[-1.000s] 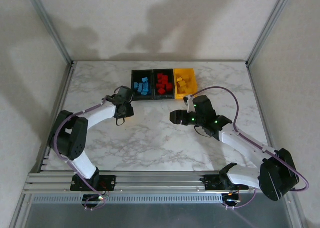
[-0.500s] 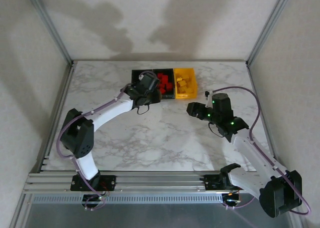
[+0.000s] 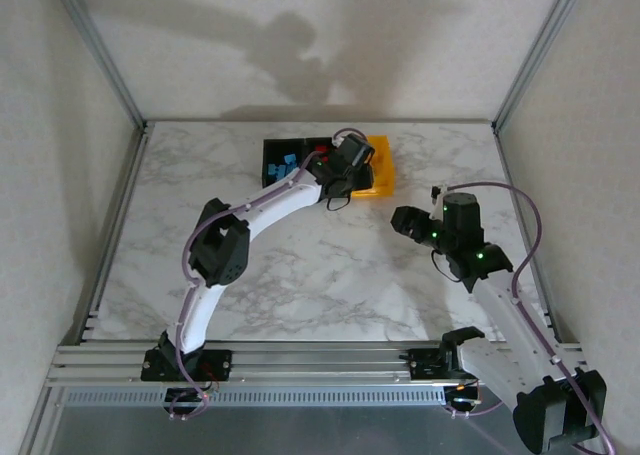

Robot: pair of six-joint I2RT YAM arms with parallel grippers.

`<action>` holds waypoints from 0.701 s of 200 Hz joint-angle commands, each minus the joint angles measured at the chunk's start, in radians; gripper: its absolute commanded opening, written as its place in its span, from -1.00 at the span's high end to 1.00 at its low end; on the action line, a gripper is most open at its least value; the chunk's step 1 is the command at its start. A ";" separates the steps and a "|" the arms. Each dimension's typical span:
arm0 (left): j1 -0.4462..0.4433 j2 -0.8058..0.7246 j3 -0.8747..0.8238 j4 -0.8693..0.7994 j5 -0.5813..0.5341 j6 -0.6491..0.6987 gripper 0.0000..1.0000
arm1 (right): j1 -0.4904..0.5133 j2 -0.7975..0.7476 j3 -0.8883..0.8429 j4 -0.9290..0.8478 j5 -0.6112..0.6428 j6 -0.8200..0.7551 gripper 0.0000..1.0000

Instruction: Sort the legos into containers by color

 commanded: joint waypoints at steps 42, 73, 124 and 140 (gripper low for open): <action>-0.002 0.218 0.289 0.001 -0.058 -0.030 0.47 | -0.031 -0.083 -0.020 -0.083 0.012 -0.012 -0.35; -0.001 0.295 0.357 0.041 -0.060 -0.043 0.44 | -0.041 -0.125 -0.014 -0.117 0.018 -0.021 -0.35; 0.008 0.331 0.365 0.100 -0.076 -0.033 0.31 | -0.044 -0.156 -0.019 -0.134 0.017 -0.021 -0.35; 0.015 0.342 0.372 0.096 -0.072 -0.036 0.19 | -0.044 -0.157 -0.018 -0.135 0.017 -0.020 -0.35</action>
